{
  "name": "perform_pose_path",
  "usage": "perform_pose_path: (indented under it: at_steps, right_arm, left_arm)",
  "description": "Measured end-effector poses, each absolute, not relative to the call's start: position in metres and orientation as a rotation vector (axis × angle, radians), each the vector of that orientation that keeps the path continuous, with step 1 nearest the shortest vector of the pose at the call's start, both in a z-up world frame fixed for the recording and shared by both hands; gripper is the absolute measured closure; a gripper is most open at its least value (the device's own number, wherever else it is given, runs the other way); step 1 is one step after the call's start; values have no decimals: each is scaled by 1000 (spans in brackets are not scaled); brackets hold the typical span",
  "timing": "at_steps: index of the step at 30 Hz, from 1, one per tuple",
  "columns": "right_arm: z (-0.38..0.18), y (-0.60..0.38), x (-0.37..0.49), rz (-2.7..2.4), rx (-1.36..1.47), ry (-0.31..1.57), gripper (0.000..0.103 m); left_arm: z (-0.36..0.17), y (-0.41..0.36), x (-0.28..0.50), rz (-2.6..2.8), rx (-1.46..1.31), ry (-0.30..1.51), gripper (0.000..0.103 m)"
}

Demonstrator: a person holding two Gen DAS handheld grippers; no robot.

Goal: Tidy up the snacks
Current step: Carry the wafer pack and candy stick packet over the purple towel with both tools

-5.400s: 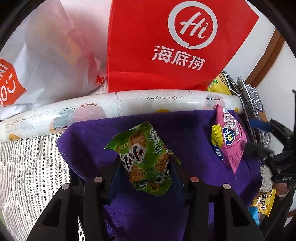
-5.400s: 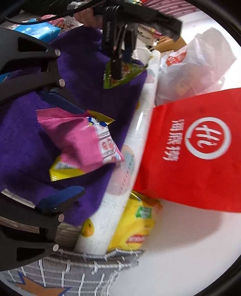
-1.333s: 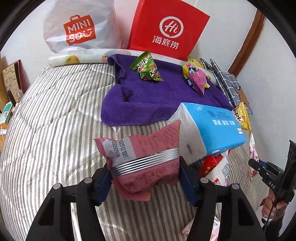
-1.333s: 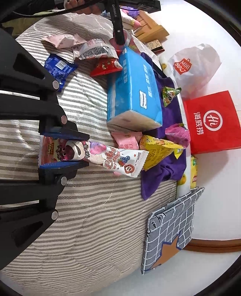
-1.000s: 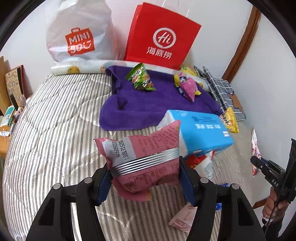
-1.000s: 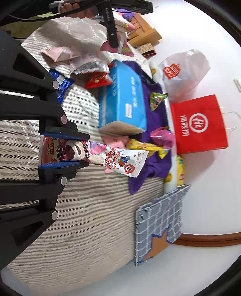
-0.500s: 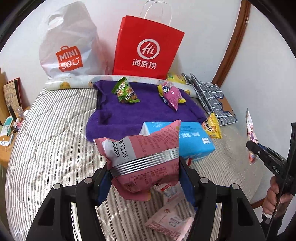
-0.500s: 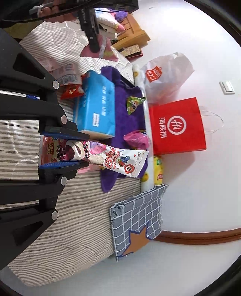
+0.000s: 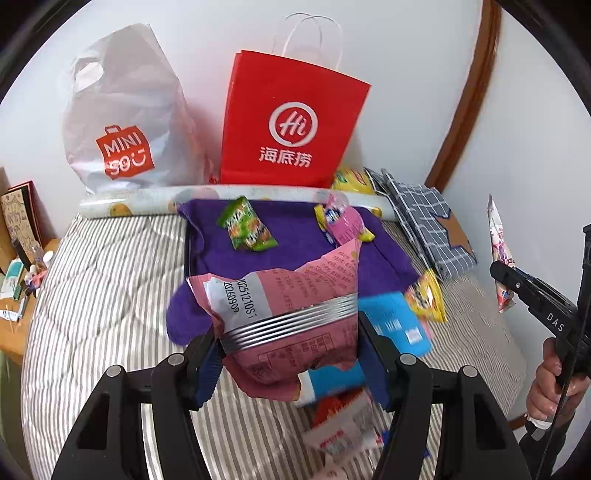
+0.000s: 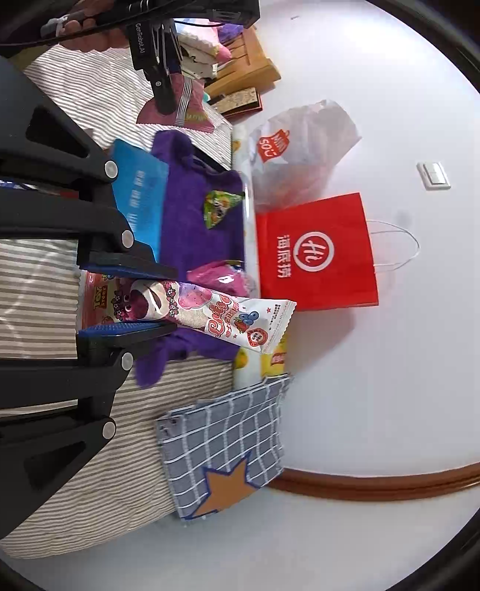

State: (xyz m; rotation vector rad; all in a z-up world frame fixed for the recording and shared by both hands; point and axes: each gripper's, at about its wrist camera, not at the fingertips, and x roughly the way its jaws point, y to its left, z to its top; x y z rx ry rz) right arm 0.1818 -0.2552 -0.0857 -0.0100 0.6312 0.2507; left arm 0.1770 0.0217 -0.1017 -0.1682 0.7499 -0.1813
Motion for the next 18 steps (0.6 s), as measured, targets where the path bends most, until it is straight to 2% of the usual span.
perform_pose_path:
  at_steps: [18]
  right_arm:
    - [-95, -210, 305, 302, 31, 666, 82]
  left_arm:
    - [-104, 43, 280, -141, -215, 749, 40]
